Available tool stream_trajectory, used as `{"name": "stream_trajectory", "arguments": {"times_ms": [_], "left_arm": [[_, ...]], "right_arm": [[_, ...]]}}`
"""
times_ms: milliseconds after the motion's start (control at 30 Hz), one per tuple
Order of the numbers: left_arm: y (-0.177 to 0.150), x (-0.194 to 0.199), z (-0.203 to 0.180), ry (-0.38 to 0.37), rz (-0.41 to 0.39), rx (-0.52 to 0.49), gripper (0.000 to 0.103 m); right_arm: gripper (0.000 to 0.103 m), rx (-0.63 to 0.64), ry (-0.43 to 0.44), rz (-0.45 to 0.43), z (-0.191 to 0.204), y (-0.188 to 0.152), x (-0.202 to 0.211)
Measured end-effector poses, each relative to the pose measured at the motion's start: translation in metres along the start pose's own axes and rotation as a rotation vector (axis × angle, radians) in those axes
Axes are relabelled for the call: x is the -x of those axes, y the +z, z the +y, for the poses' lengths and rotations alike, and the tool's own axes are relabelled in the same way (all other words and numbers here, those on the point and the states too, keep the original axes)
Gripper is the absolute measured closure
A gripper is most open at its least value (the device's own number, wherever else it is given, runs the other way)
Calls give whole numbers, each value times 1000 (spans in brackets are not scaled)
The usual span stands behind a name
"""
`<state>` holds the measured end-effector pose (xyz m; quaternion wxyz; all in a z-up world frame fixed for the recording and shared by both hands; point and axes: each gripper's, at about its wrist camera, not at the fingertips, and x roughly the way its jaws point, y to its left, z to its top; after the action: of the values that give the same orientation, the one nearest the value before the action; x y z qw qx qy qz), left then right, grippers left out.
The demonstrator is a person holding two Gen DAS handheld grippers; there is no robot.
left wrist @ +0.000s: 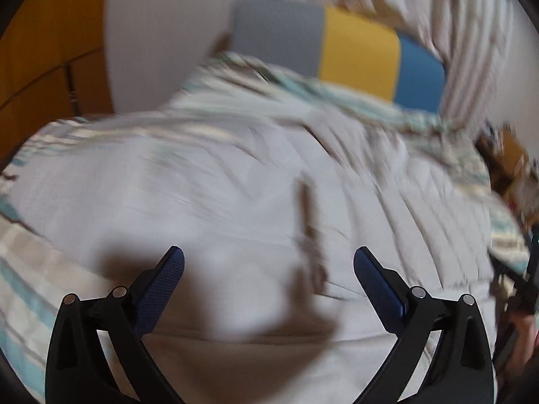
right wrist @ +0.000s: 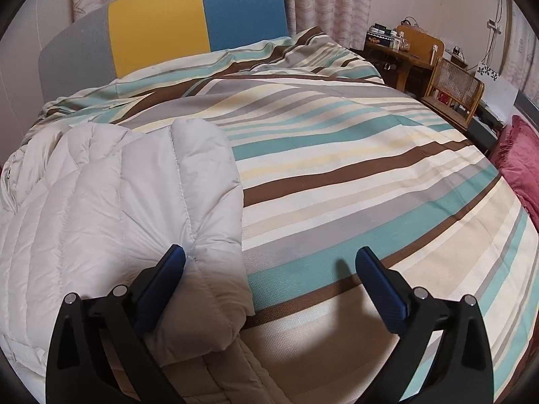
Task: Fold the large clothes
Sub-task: 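Move the left gripper to the other sleeve cuff and grasp it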
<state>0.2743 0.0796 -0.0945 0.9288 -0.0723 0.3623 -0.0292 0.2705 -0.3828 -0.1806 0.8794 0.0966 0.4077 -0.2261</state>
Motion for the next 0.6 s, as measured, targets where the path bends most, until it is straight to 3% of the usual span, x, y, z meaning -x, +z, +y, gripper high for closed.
{"name": "stream_trajectory", "arguments": {"times_ms": [67,133,267,333,400,500,600], "left_arm": [[9,12,36,47,-54,56,3],[20,21,86,147,-91,136,3],[31,22,172,295,-102,294,5],[32,18,216,358,-94,394,12],[31,16,245,380,-88,463,21],[31,3,292,425,-67,581,22],[25,-6,317,436,-49,645,22]], "right_arm": [[2,-2,3,2,0,0,0],[2,-6,7,3,-1,0,-1],[2,-10,11,4,-1,1,-2],[2,-9,8,3,-1,2,-2],[2,-7,4,1,-1,2,-2],[2,-3,-2,-2,0,1,-2],[2,2,-10,-6,1,1,-1]]}}
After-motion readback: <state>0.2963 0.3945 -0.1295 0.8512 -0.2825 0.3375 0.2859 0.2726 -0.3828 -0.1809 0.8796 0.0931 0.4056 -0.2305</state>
